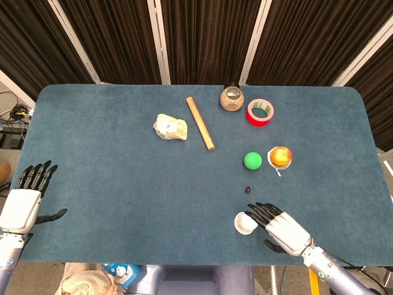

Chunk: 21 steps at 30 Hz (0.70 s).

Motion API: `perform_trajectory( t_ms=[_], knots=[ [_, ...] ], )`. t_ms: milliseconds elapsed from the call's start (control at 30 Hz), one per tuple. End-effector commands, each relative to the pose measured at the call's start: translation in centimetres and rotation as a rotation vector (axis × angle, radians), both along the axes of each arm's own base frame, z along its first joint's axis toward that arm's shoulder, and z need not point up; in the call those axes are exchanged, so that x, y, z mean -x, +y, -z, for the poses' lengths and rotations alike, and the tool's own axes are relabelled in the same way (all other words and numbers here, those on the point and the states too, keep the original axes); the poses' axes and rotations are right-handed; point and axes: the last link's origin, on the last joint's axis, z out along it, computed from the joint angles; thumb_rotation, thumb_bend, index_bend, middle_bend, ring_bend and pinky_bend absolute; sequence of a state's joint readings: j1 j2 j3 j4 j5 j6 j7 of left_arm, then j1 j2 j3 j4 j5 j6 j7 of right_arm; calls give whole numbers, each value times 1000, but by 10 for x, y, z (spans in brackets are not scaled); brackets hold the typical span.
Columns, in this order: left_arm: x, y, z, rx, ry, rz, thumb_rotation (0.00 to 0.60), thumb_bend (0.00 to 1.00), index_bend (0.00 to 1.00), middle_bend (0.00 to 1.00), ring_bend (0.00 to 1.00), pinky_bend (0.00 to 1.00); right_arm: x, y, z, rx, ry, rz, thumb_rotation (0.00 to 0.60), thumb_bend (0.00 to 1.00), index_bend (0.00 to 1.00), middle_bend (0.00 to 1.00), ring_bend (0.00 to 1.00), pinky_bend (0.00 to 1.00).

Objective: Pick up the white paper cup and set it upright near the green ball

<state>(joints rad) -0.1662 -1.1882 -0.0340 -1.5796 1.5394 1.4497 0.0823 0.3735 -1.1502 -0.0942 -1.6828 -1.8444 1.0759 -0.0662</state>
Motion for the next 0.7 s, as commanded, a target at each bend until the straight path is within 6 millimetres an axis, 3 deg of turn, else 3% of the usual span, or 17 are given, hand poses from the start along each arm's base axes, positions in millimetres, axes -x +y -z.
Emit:
perform_trajectory(
  t_ms=[33,333,567,700],
  knots=[
    [0,0,0,-1,1,1,600,0,0,0,0,0,-1,-2,7,-7,16,5,600,380,0,0,23,171],
    [0,0,0,0,-1,0,600,0,0,0,0,0,-3,-8,26,-5,38,22,600,380,21,26,108,276],
    [0,0,0,1,-3,-1,600,0,0,0,0,0,-6,-12,33,20,26,22,600,434,321,283,356,492],
    [0,0,0,2,-3,-1,600,0,0,0,0,0,-6,-13,34,34,25,25,600,457,419,360,438,535]
  ],
)
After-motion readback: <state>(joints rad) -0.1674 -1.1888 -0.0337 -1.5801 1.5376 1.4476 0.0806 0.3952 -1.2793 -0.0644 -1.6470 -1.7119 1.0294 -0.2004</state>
